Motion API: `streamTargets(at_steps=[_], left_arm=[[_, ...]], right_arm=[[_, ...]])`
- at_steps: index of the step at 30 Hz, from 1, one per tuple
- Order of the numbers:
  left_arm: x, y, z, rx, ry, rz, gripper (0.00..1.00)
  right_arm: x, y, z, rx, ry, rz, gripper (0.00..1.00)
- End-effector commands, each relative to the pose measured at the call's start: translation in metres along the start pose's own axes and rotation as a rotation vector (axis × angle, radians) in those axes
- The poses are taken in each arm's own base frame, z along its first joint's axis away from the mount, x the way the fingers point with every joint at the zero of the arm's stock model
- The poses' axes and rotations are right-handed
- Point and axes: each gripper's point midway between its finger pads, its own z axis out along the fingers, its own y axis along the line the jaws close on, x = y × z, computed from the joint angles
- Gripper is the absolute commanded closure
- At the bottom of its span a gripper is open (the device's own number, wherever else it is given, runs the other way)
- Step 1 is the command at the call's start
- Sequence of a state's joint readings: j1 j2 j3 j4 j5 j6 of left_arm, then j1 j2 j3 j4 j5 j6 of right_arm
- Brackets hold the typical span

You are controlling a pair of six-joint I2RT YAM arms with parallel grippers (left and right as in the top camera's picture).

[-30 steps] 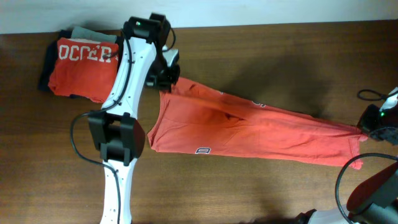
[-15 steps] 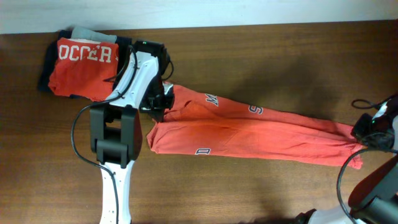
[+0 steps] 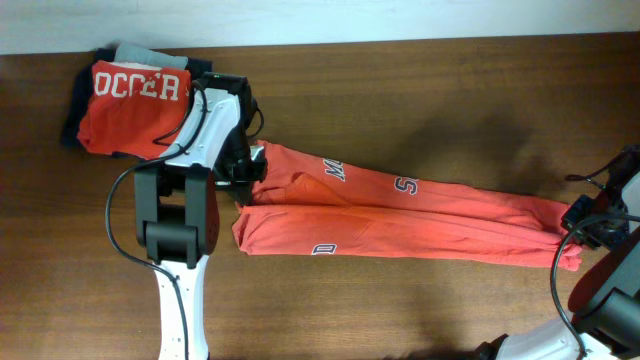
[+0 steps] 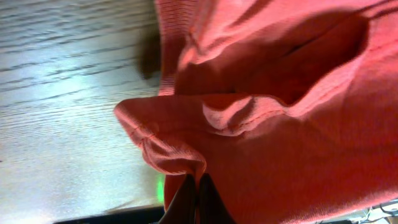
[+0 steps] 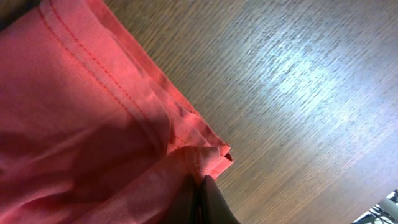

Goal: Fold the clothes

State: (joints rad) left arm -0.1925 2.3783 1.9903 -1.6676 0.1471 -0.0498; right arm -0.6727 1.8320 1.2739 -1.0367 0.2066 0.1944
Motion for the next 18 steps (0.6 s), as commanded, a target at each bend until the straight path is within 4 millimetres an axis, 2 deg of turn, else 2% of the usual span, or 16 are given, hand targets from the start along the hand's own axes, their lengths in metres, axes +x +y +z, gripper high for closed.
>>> streamTargets(at_steps=[1, 8, 18], left_arm=[[0.007, -0.008, -0.011, 0.011, -0.027, 0.006, 1.0], [0.012, -0.025, -0.009, 0.033, -0.011, 0.031, 1.0], [0.015, -0.032, -0.007, 0.02, -0.004, 0.051, 1.0]], right_arm=[[-0.003, -0.012, 0.003, 0.069, -0.011, 0.028, 0.96], [-0.004, -0.012, 0.003, 0.066, -0.014, 0.028, 0.96], [-0.006, -0.011, 0.005, 0.064, -0.023, 0.03, 0.96]])
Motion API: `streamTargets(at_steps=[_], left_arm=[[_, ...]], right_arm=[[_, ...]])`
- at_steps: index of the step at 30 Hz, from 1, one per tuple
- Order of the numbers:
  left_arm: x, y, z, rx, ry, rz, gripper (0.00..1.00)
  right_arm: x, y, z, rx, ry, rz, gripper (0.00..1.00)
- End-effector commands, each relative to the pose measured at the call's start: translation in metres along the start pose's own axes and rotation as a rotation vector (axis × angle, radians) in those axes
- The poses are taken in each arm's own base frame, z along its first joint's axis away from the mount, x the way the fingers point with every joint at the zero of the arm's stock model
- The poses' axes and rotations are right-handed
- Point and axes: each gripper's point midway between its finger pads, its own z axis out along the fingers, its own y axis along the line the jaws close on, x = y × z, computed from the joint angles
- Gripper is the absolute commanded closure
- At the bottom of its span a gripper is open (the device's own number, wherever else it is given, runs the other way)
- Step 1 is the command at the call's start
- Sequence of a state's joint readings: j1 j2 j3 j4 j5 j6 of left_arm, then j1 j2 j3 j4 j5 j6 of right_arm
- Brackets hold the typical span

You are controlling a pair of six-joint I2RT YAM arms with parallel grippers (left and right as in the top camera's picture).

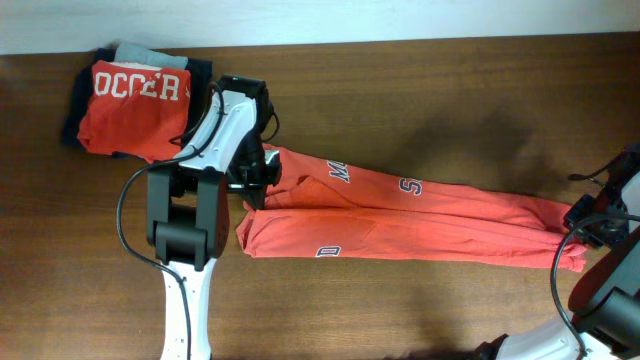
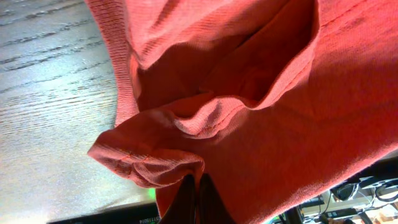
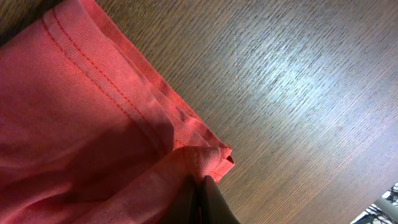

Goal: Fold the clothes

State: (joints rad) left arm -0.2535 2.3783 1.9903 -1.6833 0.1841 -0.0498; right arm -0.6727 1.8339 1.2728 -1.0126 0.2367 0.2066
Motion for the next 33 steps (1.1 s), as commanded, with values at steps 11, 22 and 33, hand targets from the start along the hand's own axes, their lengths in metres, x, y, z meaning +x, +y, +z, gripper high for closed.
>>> streamTargets(at_steps=[11, 22, 33], left_arm=[[0.007, -0.006, -0.011, 0.009, -0.028, 0.002, 0.55], [-0.015, -0.026, -0.081, 0.028, -0.296, 0.017, 0.39], [-0.065, -0.05, -0.127, 0.048, -0.588, 0.101, 0.87]], right_arm=[[-0.006, 0.0, -0.005, -0.007, -0.007, 0.014, 0.26], [-0.032, 0.074, -0.109, -0.386, -0.117, -0.3, 0.22], [0.014, 0.142, -0.109, -0.423, -0.07, -0.542, 0.78]])
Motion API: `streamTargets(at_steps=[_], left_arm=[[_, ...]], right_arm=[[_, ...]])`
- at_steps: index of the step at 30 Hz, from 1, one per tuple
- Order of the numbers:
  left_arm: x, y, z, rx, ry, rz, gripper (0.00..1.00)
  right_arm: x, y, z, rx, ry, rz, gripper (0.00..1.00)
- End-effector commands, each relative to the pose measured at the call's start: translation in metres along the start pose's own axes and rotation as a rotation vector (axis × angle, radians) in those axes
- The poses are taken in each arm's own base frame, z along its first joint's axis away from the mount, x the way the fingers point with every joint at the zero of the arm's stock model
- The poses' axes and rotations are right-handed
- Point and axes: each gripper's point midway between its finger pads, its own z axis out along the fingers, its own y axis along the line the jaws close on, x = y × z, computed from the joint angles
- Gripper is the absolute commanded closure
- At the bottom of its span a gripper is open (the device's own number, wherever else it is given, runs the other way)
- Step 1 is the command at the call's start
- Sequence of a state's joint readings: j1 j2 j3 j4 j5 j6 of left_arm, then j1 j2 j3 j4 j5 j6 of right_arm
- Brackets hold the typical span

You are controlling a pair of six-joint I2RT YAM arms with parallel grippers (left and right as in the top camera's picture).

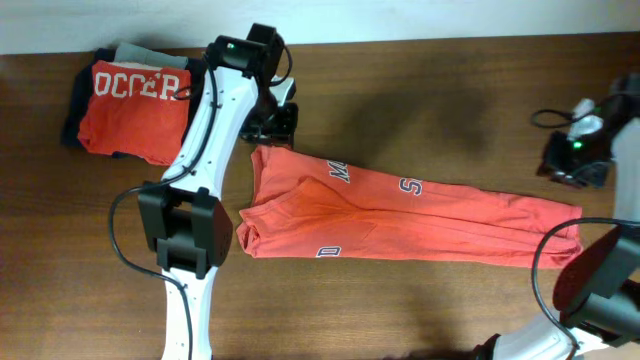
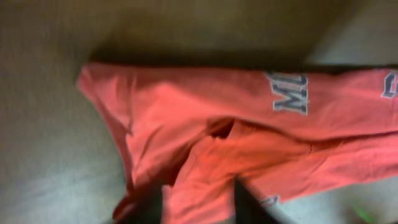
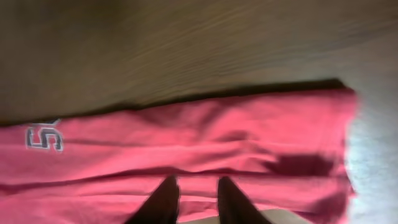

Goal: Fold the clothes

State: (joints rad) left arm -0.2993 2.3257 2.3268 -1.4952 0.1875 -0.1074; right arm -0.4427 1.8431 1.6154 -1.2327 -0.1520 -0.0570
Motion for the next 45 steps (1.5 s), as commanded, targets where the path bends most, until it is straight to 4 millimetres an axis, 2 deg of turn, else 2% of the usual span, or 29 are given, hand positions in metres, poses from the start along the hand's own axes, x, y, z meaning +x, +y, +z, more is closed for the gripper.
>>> streamTargets(at_steps=[1, 2, 7, 8, 14, 18, 22, 26, 31, 38, 42, 45], left_arm=[[-0.005, -0.002, -0.005, 0.011, -0.034, 0.006, 0.96], [-0.006, -0.002, -0.002, 0.011, -0.034, 0.006, 1.0], [-0.002, -0.002, 0.012, 0.009, -0.011, 0.008, 1.0], [-0.002, -0.002, 0.017, 0.009, -0.009, 0.009, 1.0], [-0.002, 0.001, 0.035, 0.009, -0.005, 0.009, 1.0], [-0.005, -0.003, 0.048, 0.023, -0.015, 0.02, 1.0], [-0.009, -0.015, 0.058, 0.041, -0.037, 0.048, 1.0], [-0.014, -0.022, 0.059, 0.046, -0.06, 0.065, 1.0], [-0.017, -0.02, 0.059, 0.036, -0.071, 0.067, 1.0], [-0.018, -0.01, 0.059, -0.02, -0.079, 0.064, 1.0], [-0.019, -0.01, 0.062, -0.02, -0.078, 0.064, 1.0], [-0.018, -0.008, 0.07, -0.023, -0.062, 0.061, 1.0]], right_arm=[[0.01, 0.019, 0.014, -0.024, 0.037, -0.061, 0.81], [0.013, 0.022, 0.02, -0.025, 0.046, -0.07, 0.82], [0.03, 0.033, 0.056, -0.056, 0.076, -0.095, 0.9], [0.034, 0.04, 0.066, -0.095, 0.074, -0.102, 0.92], [0.05, 0.079, 0.093, -0.269, 0.069, -0.163, 0.96], [0.065, 0.117, 0.095, -0.386, 0.078, -0.338, 0.96], [0.073, 0.151, 0.098, -0.409, 0.069, -0.489, 0.96], [0.078, 0.196, 0.102, -0.429, 0.01, -0.69, 0.96], [0.081, 0.25, 0.106, -0.402, -0.098, -0.882, 0.96], [0.08, 0.322, 0.102, -0.357, -0.299, -0.991, 0.96], [0.08, 0.347, 0.099, -0.319, -0.392, -1.031, 0.96], [0.083, 0.355, 0.109, -0.3, -0.405, -1.051, 0.96]])
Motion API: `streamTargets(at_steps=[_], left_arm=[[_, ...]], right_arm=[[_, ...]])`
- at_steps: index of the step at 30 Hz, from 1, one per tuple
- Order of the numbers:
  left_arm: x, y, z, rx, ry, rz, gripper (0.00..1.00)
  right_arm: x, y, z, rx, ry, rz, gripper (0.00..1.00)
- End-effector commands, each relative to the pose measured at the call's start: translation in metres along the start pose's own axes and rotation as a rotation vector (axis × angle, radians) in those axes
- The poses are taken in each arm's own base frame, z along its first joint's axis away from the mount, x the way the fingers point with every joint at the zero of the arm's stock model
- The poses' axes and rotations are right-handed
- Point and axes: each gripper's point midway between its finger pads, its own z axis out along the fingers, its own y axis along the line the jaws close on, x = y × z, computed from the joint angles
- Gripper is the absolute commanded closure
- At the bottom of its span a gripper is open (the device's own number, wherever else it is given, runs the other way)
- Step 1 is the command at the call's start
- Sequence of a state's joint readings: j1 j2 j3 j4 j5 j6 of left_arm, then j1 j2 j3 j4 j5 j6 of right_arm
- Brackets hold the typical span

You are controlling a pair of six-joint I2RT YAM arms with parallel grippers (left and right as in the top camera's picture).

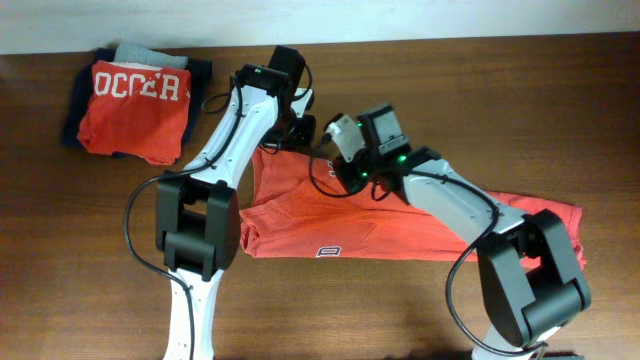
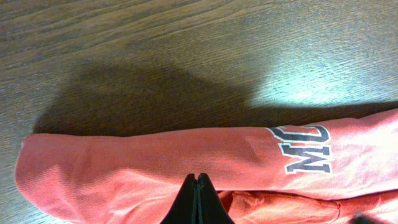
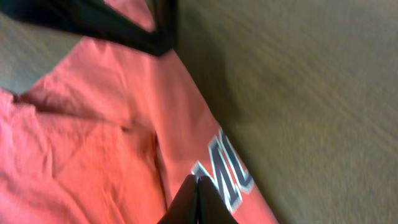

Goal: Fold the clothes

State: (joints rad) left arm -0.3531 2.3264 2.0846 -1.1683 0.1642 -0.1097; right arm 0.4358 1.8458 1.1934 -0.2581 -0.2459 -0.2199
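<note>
An orange shirt [image 1: 430,215], folded lengthwise, lies across the middle of the table with dark lettering [image 2: 306,149] near its far edge. My left gripper [image 1: 298,130] hovers over the shirt's top left corner. In its wrist view the fingers [image 2: 196,179] are pressed together above flat cloth [image 2: 143,158], with nothing seen between them. My right gripper [image 1: 342,170] reaches across from the right to the lettered part. Its own view is blurred, and there its fingers [image 3: 198,180] are shut over the lettering [image 3: 227,174].
A stack of folded clothes [image 1: 130,100], topped by an orange printed shirt, sits at the back left. The brown wooden table [image 1: 500,90] shows behind the shirt. The left arm's dark link [image 3: 124,25] crosses the top of the right wrist view.
Both grippers were open and are now shut. The right arm has gone from the shirt's far right end to its left part. The left gripper has shifted slightly right along the top edge.
First, each gripper was shut on one end of the shirt, left on the left end and right on the right end, holding it stretched. Then both were open above the lying shirt. Now both are shut, close together over its left part.
</note>
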Motion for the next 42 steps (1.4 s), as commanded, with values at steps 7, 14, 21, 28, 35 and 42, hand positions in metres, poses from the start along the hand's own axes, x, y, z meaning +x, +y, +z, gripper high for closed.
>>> streamTargets(at_steps=[7, 14, 21, 28, 35, 42], left_arm=[[0.007, 0.014, 0.029, -0.035, 0.054, -0.014, 1.0], [0.011, 0.032, 0.052, -0.119, 0.088, -0.016, 1.0], [0.013, 0.033, 0.058, -0.12, 0.098, -0.018, 0.99], [0.013, 0.034, 0.057, -0.12, 0.098, -0.019, 0.97], [0.013, 0.034, 0.057, -0.121, 0.098, -0.019, 0.95], [0.013, 0.035, 0.057, -0.121, 0.097, -0.021, 0.95]], right_arm=[[0.025, -0.003, 0.041, 0.042, 0.067, 0.036, 0.95], [0.023, -0.004, 0.042, 0.043, 0.056, 0.044, 0.91], [0.021, 0.003, 0.039, 0.008, 0.056, 0.065, 0.45], [-0.002, 0.033, 0.016, -0.167, 0.044, 0.076, 0.46], [-0.003, 0.041, 0.014, -0.209, 0.043, 0.071, 0.46], [0.004, 0.042, 0.022, -0.222, 0.06, 0.055, 0.57]])
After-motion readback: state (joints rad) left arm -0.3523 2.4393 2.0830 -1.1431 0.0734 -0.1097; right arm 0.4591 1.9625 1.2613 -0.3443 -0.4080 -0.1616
